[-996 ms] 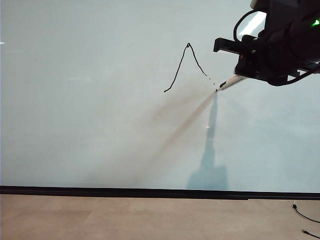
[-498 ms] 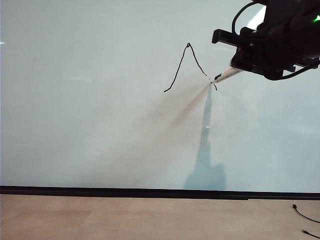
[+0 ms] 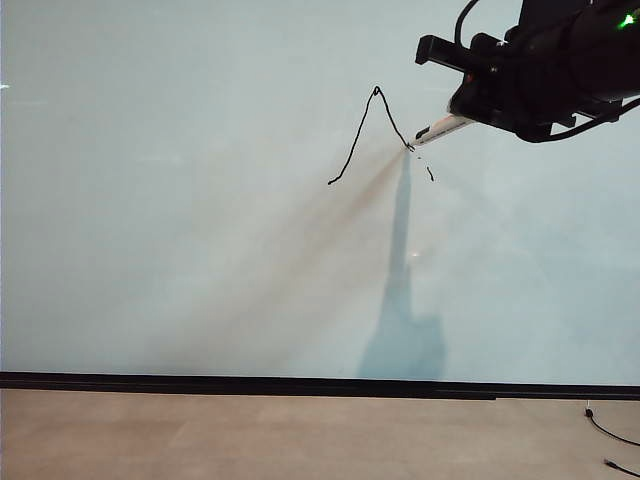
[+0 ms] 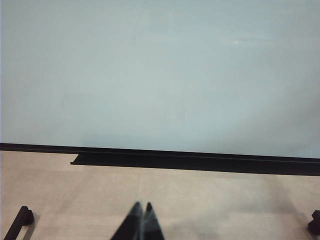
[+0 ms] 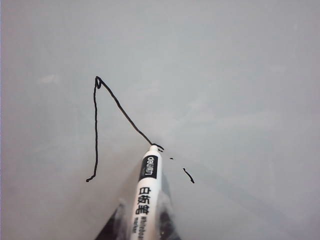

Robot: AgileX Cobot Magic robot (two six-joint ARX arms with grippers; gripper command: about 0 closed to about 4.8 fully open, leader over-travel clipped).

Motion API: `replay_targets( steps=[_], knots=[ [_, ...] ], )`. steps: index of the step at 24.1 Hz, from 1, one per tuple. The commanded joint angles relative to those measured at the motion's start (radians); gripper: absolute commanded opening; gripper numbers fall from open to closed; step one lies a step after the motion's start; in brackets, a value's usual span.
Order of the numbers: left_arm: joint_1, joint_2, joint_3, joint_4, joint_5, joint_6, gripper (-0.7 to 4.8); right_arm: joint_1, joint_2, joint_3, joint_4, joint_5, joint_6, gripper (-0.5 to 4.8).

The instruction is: Pick up the pen on the shelf to the right of the whiteboard and write the letter A.

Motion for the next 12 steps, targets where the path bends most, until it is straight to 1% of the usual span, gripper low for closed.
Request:
replay_targets(
  steps=[1,3,5,8,10,12],
  knots=[
    [0.000,0.000,0.003,0.006,0.000,0.004,-0.05,0.064,-0.049,-0.039,0.024,0.031,-0.030,-0.09],
    [0.000,0.000,0.003,0.006,0.000,0.004,-0.04,0.132,-0.064,-0.047,0.016,0.076,-0.062,-0.09],
    [0.000,0.000,0.003,0.006,0.000,0.004,-0.04,0.158,-0.063,-0.037,0.002,0.080,-0.096,-0.09],
    [0.000,0.000,0.003,0.006,0.000,0.004,-0.04,0.156,-0.058,0.043,-0.149,0.076,-0.156,-0.09],
    [0.000,0.000,0.003,0.006,0.000,0.004,-0.05,0.150,-0.054,0.077,-0.180,0.068,-0.188,-0.09],
    [0.000,0.000,0.003,0.006,0.000,0.004,-0.04,0.126,-0.027,0.117,-0.189,0.030,-0.195,-0.09]
  ],
)
